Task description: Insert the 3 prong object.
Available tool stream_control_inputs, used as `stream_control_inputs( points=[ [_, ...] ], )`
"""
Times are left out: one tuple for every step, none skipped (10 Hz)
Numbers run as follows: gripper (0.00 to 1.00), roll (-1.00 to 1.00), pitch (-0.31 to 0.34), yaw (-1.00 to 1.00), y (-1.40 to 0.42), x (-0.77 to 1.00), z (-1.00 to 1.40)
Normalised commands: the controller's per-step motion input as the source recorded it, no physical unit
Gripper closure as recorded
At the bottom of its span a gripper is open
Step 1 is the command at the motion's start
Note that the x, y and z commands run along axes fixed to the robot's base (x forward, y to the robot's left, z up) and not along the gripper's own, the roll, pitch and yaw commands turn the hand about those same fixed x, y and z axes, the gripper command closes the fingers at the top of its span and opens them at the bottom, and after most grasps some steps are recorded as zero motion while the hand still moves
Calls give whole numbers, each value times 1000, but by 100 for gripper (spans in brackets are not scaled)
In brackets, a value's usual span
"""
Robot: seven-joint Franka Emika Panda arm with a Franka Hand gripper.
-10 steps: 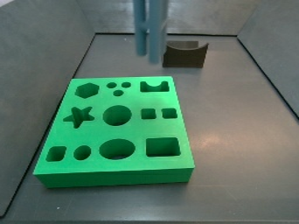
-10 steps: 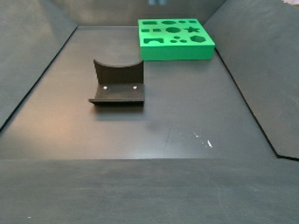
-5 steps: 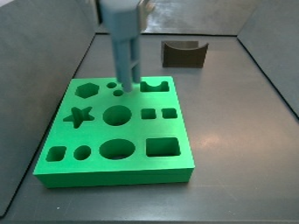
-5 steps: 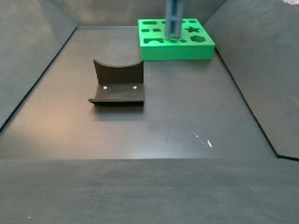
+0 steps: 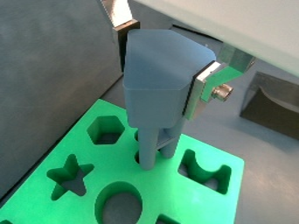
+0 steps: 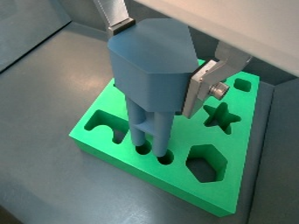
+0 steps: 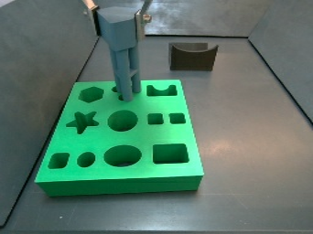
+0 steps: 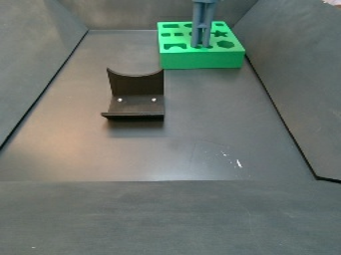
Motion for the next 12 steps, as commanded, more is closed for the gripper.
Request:
stream_control_inputs(
  points=[
    [100, -70, -31, 274, 260, -429, -163],
    [100, -131, -13, 183, 163, -371, -169],
    [100, -117, 0, 0, 0, -3, -249],
    [100, -126, 0, -191, -71, 177, -411],
    [100, -113, 0, -360, -143, 357, -531],
    [100, -64, 39, -454, -206, 474, -509],
    [100, -60, 0, -629, -211, 357, -374],
    [100, -99, 0, -657, -191, 334, -240],
    [100, -131, 0, -657, -174, 351, -129],
    [100, -63, 14, -497, -171, 417, -31],
    [100, -26, 34, -383, 0, 314, 0],
    [100, 0, 0, 0, 0, 0, 0]
  ],
)
